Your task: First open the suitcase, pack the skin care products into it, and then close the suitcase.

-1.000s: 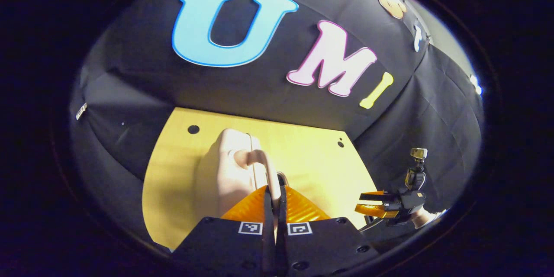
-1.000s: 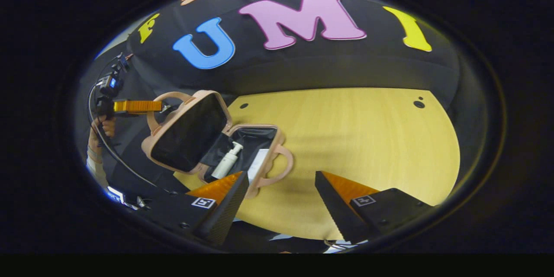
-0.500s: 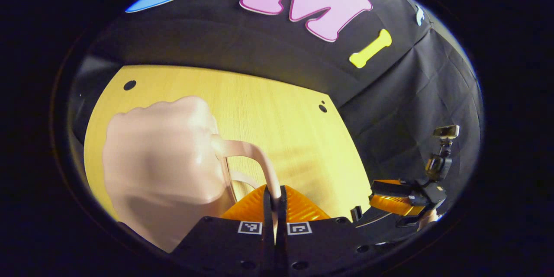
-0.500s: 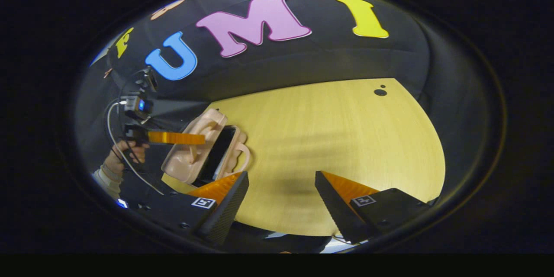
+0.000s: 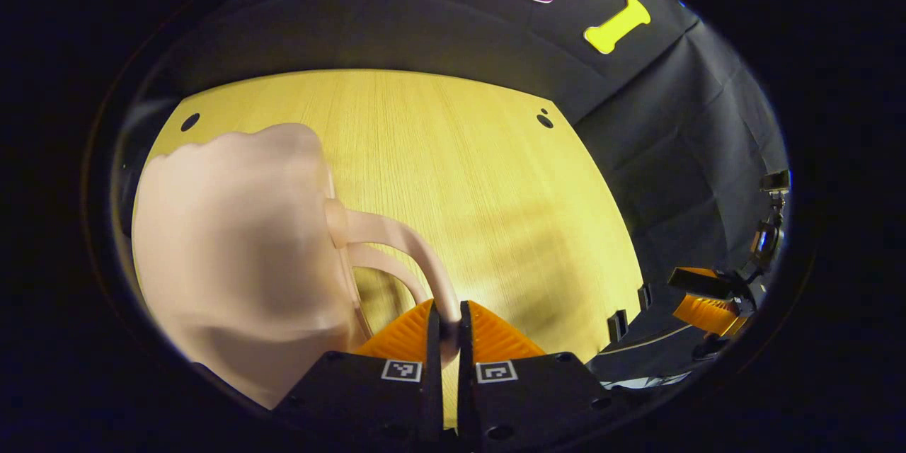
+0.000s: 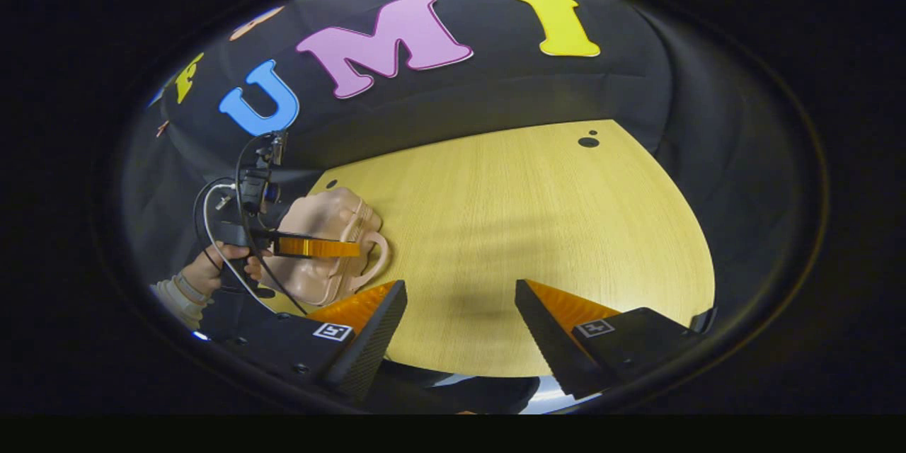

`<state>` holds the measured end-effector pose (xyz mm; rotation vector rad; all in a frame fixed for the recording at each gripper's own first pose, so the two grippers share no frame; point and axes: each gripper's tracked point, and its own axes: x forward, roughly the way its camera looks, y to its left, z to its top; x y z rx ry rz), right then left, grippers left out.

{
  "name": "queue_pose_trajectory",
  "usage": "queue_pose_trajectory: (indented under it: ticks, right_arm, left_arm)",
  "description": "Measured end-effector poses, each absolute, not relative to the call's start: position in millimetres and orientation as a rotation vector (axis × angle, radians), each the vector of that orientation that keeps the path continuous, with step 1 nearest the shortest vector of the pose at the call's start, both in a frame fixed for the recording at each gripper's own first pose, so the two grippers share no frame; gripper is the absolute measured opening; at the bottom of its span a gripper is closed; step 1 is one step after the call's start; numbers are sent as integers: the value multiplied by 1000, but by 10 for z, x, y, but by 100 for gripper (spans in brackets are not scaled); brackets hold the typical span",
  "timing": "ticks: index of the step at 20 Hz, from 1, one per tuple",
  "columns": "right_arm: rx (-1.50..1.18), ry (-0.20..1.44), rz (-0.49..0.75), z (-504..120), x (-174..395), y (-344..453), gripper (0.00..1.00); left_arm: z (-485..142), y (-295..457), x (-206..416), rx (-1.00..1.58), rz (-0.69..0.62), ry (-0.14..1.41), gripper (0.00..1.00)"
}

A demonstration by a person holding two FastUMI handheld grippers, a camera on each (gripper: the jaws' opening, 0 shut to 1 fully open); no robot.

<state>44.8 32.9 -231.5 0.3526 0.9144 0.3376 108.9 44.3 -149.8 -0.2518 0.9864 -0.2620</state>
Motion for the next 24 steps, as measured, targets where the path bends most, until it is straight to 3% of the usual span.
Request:
queue_pose_trajectory:
  ticks: [2, 3, 4, 10, 16, 20, 24]
  right_arm:
    - [371, 913, 343, -2294, 448, 413, 98]
    - [378, 916, 345, -2291, 437, 452, 98]
    - [383, 914, 348, -2284, 443, 497, 98]
    - [367, 831, 352, -2020, 541, 705, 98]
    - [215, 446, 307, -961, 1035, 701, 98]
    - [123, 157, 234, 5, 1227, 632, 97]
    - [75, -32, 191, 622, 1215, 718, 98]
  left_arm:
    - [-1455, 406, 1069, -258, -277, 975, 26]
    - [-1433, 407, 1046, -256, -275, 971, 51]
    - [-1398, 407, 1019, -247, -271, 954, 45]
    - [-753, 384, 877, -96, -279, 751, 60]
    - [450, 346, 608, 20, -242, 351, 76]
    - [1169, 561, 588, 17, -110, 140, 83]
    - [1730, 813, 450, 84, -8, -45, 92]
